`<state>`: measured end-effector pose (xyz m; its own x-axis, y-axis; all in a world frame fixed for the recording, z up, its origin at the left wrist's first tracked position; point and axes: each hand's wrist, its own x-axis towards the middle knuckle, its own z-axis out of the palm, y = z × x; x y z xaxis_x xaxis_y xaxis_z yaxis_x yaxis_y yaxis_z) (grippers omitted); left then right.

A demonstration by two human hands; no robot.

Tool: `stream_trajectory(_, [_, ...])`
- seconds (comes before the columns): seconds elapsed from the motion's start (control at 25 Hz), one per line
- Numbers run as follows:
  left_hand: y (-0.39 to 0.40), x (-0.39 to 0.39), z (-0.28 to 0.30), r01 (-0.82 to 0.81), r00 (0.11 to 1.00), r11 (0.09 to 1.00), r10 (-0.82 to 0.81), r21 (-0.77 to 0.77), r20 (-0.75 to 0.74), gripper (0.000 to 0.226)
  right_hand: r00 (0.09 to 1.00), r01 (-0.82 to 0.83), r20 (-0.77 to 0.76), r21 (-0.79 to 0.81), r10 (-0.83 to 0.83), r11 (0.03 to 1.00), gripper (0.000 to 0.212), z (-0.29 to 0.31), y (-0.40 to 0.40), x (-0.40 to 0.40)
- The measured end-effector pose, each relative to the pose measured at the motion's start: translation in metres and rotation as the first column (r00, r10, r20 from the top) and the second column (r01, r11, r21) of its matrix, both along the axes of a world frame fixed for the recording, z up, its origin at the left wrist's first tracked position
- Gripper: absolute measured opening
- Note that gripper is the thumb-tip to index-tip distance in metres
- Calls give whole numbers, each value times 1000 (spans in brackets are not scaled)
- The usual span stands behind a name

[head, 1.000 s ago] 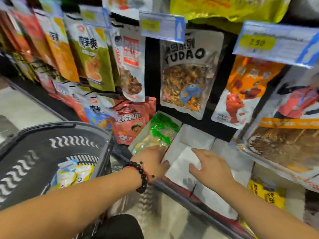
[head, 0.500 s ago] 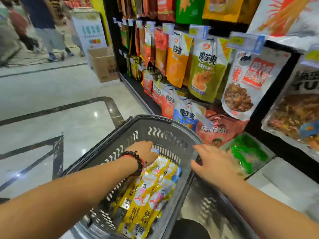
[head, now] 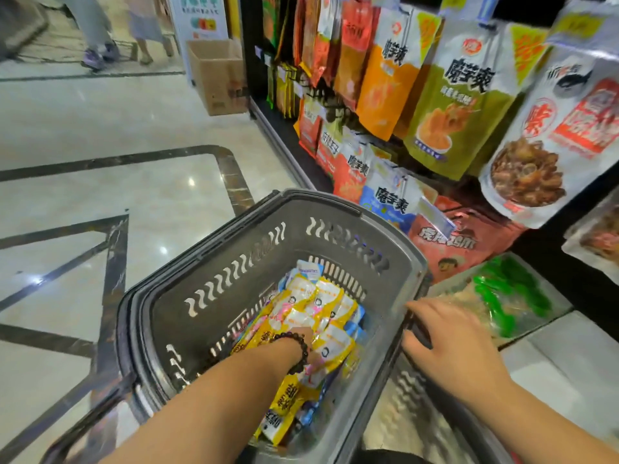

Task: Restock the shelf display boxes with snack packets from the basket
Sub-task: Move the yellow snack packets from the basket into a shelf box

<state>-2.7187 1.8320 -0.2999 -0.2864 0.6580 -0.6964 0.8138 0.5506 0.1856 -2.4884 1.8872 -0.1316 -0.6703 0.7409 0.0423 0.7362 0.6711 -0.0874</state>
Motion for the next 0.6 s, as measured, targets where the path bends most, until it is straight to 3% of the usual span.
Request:
stream_trajectory(0.24, [7, 13, -33, 81, 996, 996, -82, -39, -27, 24, 999, 36, -12, -55, -37, 998, 48, 3, -11, 17])
stream_trajectory(0.36, [11, 6, -25, 201, 978, 977, -195, 70, -80, 45, 1000, 20, -19, -90, -22, 996, 46, 6, -15, 22])
stream_trajectory(0.48, [8, 2, 23, 266, 963, 956, -257, 124, -84, 59, 999, 9, -34, -112, -13, 994, 48, 11, -12, 22])
stream_trajectory(0.6, [6, -9, 108, 338, 941, 918, -331, 207, -68, 45, 992, -16, -127, -101, 3, 995, 49, 18, -10, 7])
